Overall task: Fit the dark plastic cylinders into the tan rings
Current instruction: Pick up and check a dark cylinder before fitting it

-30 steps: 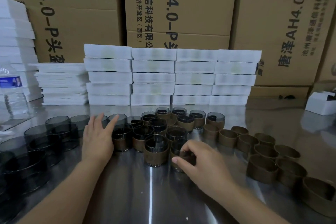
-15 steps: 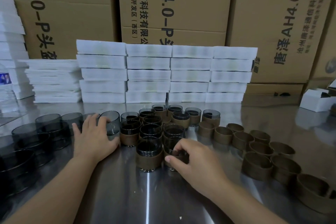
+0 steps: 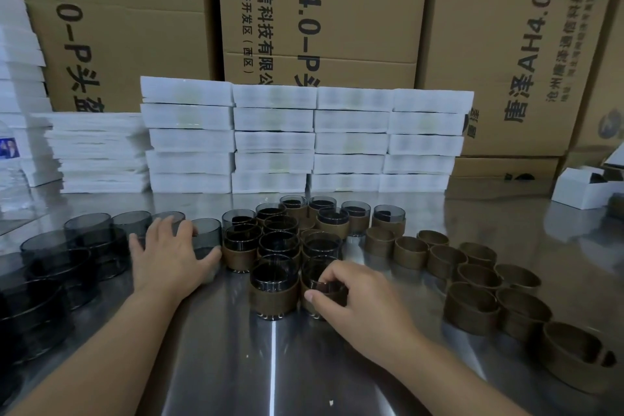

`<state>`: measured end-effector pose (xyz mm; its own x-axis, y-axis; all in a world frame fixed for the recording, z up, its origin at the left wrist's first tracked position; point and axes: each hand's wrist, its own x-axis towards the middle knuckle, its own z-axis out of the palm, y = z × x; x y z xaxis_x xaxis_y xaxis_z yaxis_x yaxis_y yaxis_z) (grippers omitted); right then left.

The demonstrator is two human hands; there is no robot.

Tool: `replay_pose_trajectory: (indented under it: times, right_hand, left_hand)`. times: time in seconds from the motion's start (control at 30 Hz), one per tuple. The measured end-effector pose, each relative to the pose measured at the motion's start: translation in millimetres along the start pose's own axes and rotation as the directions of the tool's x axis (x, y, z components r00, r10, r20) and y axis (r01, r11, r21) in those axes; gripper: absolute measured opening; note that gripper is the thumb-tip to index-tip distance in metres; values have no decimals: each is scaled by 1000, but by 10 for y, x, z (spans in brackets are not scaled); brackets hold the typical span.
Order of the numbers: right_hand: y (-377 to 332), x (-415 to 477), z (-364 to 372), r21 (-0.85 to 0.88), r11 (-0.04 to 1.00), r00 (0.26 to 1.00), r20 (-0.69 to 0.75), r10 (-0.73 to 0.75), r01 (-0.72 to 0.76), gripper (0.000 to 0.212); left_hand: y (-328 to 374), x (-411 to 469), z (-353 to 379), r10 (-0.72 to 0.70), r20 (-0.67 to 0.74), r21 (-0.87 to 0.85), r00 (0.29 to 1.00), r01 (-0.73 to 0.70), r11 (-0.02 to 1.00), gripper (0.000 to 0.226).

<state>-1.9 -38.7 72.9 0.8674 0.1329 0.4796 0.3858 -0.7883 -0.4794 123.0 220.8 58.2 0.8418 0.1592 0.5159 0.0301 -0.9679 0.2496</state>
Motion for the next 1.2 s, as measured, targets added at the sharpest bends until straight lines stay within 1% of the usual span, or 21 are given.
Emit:
replay_pose_trajectory:
  times: [0.13, 0.3, 0.4, 0.5, 0.63, 0.7, 0.8, 0.83, 0.9, 0.93, 1.0, 1.07, 1.13, 1.2]
  right_hand:
    - [-4, 7, 8, 1, 1000, 1000, -1, -7, 7, 23]
    - [0, 13, 6, -15, 1000, 1000, 0, -6, 6, 22]
    - [-3, 17, -1, -18, 1000, 1000, -6, -6, 6, 22]
    - [-15, 12, -9, -22, 1000, 1000, -5, -1, 1, 20]
    - [-19, -1, -20, -30, 1000, 1000, 7, -4, 5, 17]
    - [-13, -8, -23, -16, 1000, 1000, 23, -10, 10, 16]
    - [-15, -26, -35, 19, 1000, 999, 32, -16, 16, 11]
    - [-21, -31, -36, -3, 1000, 999, 32, -19, 19, 18]
    - [-43, -36, -35, -92, 995, 1000, 4, -30, 31, 33]
    - [-67, -39, -37, -121, 992, 999, -20, -42, 39, 36]
    - [-112, -52, -29, -112, 992, 996, -59, -65, 58, 35]
    - [-135, -69, -13, -80, 994, 993, -91, -80, 73, 30]
    - [-129, -69, -3, -42, 996, 989, -124, -83, 78, 26]
    - [-115, -58, -12, -13, 997, 987, -137, -80, 79, 22]
  left_hand:
    - [6, -5, -52, -25, -20, 3, 999, 25, 1000, 46]
    - [12, -61, -128, 0, -60, -59, 998, -4, 998, 42]
    - [-3, -105, -163, 1, -88, -87, 996, -9, 996, 45]
    - [-12, -145, -196, 19, -136, -123, 991, -36, 992, 49]
    - [-15, -161, -226, 51, -163, -164, 985, -78, 983, 57]
    - [-19, -162, -233, 61, -160, -177, 985, -90, 980, 58]
    - [-31, -165, -242, 62, -121, -206, 991, -86, 975, 52]
    - [-34, -165, -248, 71, -109, -206, 991, -92, 974, 50]
    - [-30, -161, -258, 123, -96, -196, 988, -140, 971, 42]
    - [-22, -160, -256, 159, -99, -204, 982, -176, 963, 37]
    - [-6, -166, -247, 212, -108, -258, 971, -233, 937, 31]
    - [6, -174, -247, 237, -111, -310, 965, -260, 914, 37]
    - [13, -170, -243, 259, -154, -334, 953, -297, 894, 40]
    - [39, -160, -256, 263, -225, -340, 938, -328, 881, 37]
